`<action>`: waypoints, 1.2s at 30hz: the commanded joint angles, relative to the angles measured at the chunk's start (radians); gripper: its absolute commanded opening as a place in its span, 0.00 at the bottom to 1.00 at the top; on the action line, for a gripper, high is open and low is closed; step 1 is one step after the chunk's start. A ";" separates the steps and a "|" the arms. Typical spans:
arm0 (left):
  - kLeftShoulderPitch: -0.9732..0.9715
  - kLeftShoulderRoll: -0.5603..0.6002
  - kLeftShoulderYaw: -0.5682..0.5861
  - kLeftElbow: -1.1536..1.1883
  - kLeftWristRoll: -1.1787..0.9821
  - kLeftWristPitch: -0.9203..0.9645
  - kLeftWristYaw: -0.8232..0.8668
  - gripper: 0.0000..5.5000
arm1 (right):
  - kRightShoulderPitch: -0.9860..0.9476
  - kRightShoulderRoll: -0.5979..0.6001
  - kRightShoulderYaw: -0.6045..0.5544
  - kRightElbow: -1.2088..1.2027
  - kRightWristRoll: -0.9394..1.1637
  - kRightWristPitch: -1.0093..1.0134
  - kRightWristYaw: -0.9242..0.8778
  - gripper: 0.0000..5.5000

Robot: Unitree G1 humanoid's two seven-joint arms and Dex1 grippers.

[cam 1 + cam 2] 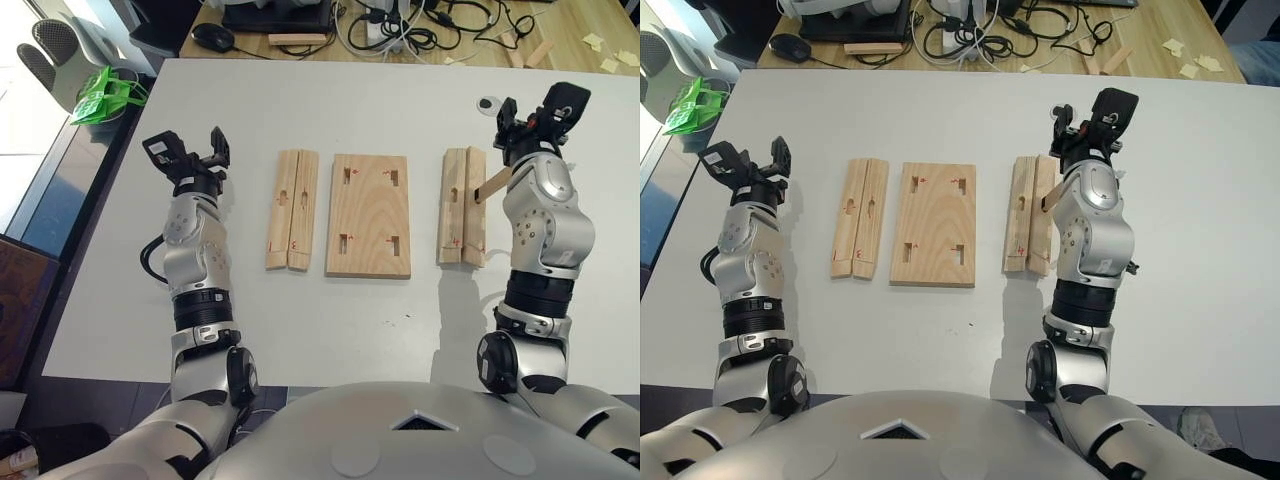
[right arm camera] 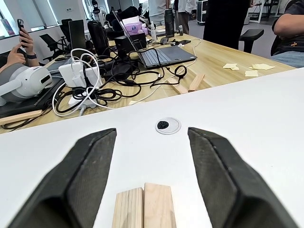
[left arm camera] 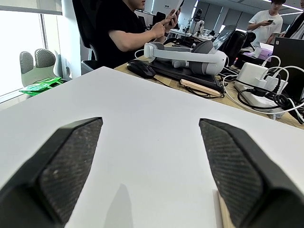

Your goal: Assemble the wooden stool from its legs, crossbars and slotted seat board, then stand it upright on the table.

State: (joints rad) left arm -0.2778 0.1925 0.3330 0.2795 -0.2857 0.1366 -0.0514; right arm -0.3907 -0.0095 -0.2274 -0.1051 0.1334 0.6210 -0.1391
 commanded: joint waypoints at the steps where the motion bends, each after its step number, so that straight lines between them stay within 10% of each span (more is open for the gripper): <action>1: -0.017 -0.002 0.001 0.006 -0.001 0.005 0.006 0.68 | 0.017 -0.001 0.029 0.023 -0.005 -0.041 0.022 0.51; 14: -0.026 -0.005 0.003 0.031 -0.009 0.004 0.005 0.68 | -0.038 -0.017 0.172 -0.094 0.050 -0.018 0.183 0.51; 29: -0.034 0.001 0.006 0.049 -0.010 -0.004 0.000 0.68 | 0.076 0.017 -0.099 0.021 0.071 0.169 -0.088 0.51; 36: -0.037 0.001 0.007 0.054 -0.008 -0.007 0.000 0.68 | 0.045 -0.007 -0.039 0.037 0.033 0.120 -0.066 0.51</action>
State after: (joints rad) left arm -0.3006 0.1896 0.3372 0.3262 -0.2958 0.1340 -0.0532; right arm -0.3198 -0.0076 -0.2829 -0.0825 0.1779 0.7571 -0.2069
